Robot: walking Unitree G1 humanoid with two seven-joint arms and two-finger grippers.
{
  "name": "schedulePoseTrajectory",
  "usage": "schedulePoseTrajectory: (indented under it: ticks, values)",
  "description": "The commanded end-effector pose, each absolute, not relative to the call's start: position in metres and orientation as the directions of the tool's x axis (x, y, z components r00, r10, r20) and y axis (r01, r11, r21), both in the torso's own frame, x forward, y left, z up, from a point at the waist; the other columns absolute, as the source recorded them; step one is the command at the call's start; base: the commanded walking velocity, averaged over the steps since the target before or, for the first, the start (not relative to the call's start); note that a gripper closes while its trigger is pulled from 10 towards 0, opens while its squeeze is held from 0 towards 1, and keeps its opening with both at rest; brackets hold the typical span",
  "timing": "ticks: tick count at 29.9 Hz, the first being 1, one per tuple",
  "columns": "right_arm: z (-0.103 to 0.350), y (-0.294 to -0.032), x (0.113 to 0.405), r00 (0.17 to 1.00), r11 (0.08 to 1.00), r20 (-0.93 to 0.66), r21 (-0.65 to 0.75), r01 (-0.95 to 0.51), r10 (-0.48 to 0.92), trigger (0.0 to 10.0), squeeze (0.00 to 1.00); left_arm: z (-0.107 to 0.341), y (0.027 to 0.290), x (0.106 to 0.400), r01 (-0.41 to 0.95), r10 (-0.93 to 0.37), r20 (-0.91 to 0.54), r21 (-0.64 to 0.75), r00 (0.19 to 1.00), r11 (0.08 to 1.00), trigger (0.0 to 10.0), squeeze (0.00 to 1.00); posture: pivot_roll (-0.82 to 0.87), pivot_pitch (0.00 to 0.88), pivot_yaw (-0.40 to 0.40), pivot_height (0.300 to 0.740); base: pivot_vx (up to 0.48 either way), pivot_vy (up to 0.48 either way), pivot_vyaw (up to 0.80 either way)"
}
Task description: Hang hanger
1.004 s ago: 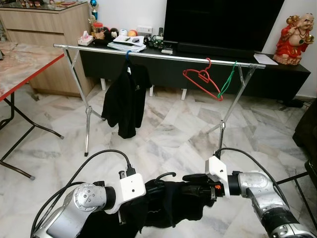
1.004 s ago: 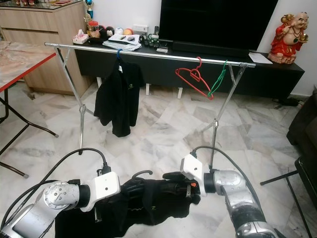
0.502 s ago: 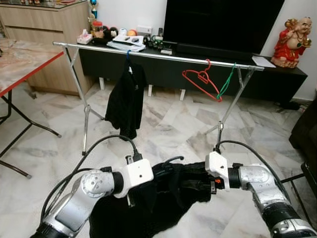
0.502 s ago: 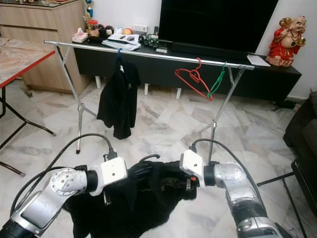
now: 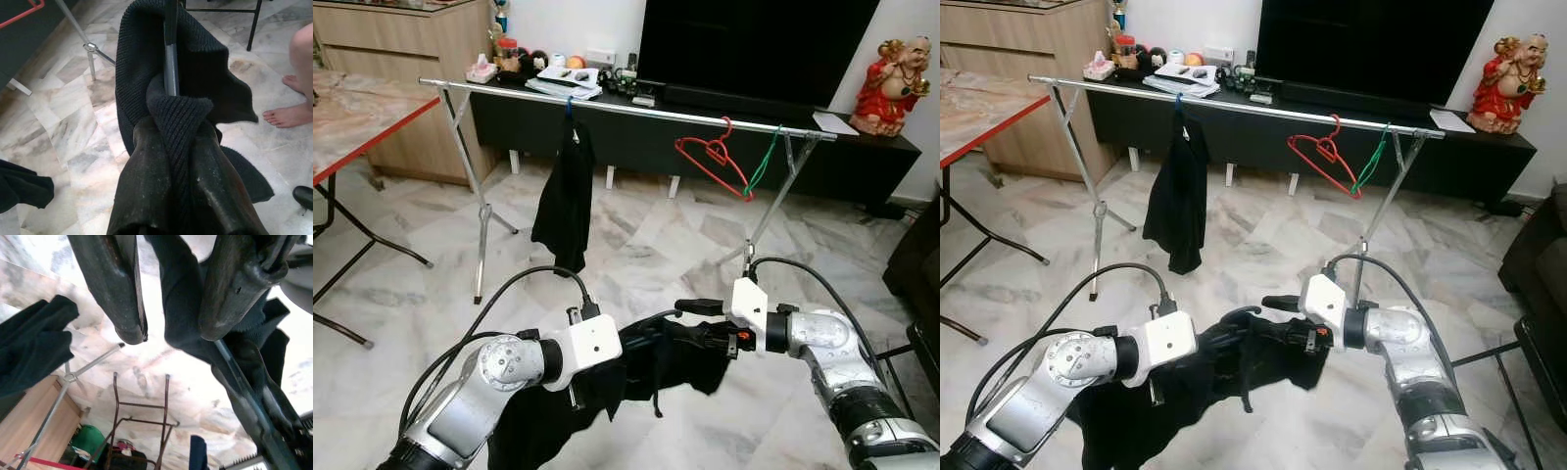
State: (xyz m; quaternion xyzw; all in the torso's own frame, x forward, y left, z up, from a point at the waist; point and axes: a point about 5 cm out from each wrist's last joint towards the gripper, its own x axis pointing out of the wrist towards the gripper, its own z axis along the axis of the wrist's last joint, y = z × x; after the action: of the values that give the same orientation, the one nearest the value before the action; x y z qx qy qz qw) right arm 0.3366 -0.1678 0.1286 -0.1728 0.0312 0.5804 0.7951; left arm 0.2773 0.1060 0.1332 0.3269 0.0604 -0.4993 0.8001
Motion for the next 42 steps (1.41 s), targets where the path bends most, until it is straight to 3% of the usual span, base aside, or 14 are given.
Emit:
schedulePoseTrajectory:
  ticks: [1,9,23,37,38,39,42]
  values:
    - [0.126,-0.171,0.333,0.284,0.214,-0.294,-0.247,-0.945,0.913,10.0,0.0,0.142,0.1,0.278,0.829,-0.773,-0.408,0.494,0.486,0.262,10.0,0.0,0.13,0.0,-0.13,0.74,0.0,0.0,0.0]
    - [0.111,-0.179,0.323,0.206,0.126,-0.428,-0.209,-0.97,0.88,10.0,0.0,0.144,0.102,0.275,0.835,-0.774,-0.418,0.493,0.476,0.247,10.0,0.0,0.14,0.0,-0.132,0.74,0.0,0.0,0.0]
    - [0.107,-0.182,0.334,0.401,0.252,-0.463,-0.351,-0.902,0.791,10.0,0.0,0.157,0.1,0.272,0.823,-0.788,-0.402,0.525,0.466,0.219,10.0,0.0,0.15,0.0,-0.133,0.74,0.0,0.0,0.0]
    - [0.101,-0.176,0.332,0.4,0.27,-0.448,-0.327,-0.906,0.8,10.0,0.0,0.174,0.094,0.271,0.802,-0.809,-0.354,0.553,0.47,0.224,10.0,0.0,0.15,0.0,-0.135,0.74,0.0,0.0,0.0]
    - [0.102,-0.176,0.333,0.397,0.27,-0.441,-0.323,-0.907,0.805,1.7,0.0,0.174,0.095,0.271,0.802,-0.809,-0.353,0.553,0.471,0.226,10.0,0.0,0.15,0.0,-0.134,0.74,0.0,0.0,0.0]
    - [0.103,-0.176,0.332,0.39,0.271,-0.431,-0.313,-0.91,0.813,0.0,0.0,0.175,0.095,0.271,0.802,-0.808,-0.353,0.552,0.472,0.227,10.0,0.0,0.15,0.0,-0.134,0.74,0.0,0.0,0.0]
    - [0.104,-0.176,0.332,0.384,0.27,-0.421,-0.306,-0.913,0.822,0.0,0.0,0.175,0.096,0.271,0.803,-0.807,-0.355,0.55,0.472,0.228,10.0,0.0,0.15,0.0,-0.133,0.74,0.0,0.0,0.0]
